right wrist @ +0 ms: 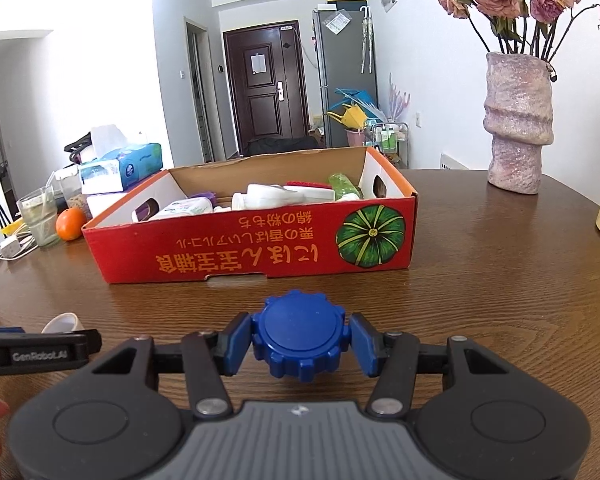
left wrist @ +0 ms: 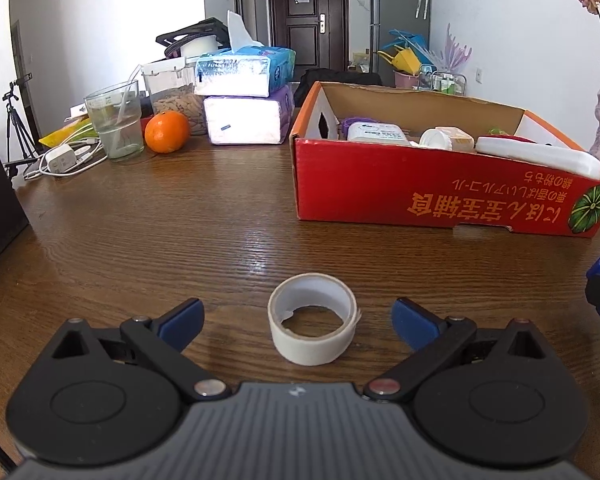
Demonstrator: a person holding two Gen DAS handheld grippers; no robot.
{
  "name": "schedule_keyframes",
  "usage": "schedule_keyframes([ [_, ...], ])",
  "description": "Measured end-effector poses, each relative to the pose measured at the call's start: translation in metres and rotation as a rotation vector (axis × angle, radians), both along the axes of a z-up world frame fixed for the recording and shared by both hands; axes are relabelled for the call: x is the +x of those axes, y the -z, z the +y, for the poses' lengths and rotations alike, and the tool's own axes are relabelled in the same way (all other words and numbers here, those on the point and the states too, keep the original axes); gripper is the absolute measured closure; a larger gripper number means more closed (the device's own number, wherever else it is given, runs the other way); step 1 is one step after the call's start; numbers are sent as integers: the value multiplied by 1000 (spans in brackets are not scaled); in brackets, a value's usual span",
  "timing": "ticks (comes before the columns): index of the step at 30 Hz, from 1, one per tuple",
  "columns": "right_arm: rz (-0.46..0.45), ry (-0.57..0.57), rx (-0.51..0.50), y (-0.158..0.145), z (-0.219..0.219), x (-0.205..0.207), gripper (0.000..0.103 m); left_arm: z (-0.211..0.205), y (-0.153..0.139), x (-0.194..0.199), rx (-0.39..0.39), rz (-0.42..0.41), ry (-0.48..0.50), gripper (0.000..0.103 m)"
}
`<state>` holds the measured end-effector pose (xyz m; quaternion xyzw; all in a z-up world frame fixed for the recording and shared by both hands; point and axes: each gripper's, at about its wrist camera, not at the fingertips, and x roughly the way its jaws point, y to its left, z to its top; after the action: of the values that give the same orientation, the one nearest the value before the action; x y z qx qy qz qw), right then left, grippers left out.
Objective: Organize rigid objects
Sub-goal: 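Grasp the blue cap with the right tool while the left grasps the white tape roll, then carry the tape roll with the left tool while the right carries the blue cap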
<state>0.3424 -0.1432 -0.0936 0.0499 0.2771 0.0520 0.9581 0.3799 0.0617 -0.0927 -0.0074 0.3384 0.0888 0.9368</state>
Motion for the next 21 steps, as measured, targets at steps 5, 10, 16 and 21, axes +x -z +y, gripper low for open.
schedule_keyframes([
  [5,-1,-1,-3,0,1,-1,51,-4,2,1,9,7,21,25],
  [10,-4,-6,-8,-1,2,-2,51,-1,2,0,-17,12,39,52],
  [16,-10,-11,-7,-2,3,-4,51,0,0,-3,-11,14,38,57],
  [21,-17,-19,-6,-3,3,-5,51,2,-1,-5,-14,8,34,57],
])
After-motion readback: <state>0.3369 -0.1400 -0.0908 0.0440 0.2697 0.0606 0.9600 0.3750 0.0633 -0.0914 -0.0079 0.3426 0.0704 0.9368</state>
